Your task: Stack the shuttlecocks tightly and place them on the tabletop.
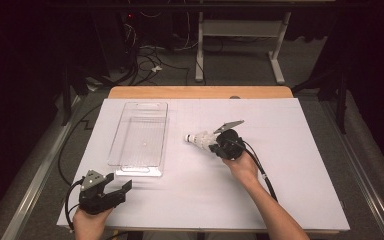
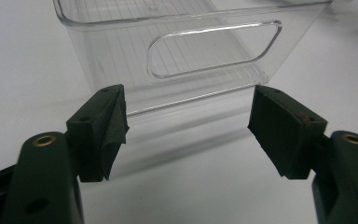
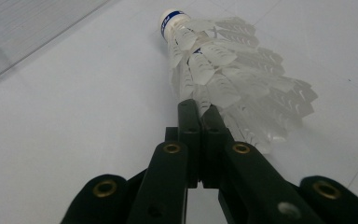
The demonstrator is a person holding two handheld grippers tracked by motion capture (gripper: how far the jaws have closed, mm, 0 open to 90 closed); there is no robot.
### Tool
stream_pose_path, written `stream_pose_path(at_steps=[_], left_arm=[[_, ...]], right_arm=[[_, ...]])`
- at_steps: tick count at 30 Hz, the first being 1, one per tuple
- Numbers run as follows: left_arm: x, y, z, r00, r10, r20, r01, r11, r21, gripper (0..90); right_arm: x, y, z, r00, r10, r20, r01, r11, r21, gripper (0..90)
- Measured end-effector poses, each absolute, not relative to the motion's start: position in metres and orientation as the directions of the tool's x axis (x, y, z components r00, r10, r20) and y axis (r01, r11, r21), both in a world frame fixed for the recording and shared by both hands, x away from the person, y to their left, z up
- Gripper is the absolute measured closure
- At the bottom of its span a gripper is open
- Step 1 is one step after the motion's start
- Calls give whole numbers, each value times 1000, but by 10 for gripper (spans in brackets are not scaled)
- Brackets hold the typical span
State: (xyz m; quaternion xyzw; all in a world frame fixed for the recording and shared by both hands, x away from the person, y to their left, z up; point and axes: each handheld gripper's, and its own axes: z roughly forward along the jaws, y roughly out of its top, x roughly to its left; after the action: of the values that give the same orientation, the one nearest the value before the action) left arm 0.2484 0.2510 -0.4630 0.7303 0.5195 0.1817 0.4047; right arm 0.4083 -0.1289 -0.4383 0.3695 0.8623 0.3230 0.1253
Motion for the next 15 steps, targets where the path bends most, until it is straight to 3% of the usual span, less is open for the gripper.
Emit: stream_pose_path(at_steps=[15], left_arm=[[249, 251, -463, 396, 905, -154, 613, -136, 778, 291]], right_arm=[[412, -130, -442, -687, 726, 27, 561, 506, 655, 900]])
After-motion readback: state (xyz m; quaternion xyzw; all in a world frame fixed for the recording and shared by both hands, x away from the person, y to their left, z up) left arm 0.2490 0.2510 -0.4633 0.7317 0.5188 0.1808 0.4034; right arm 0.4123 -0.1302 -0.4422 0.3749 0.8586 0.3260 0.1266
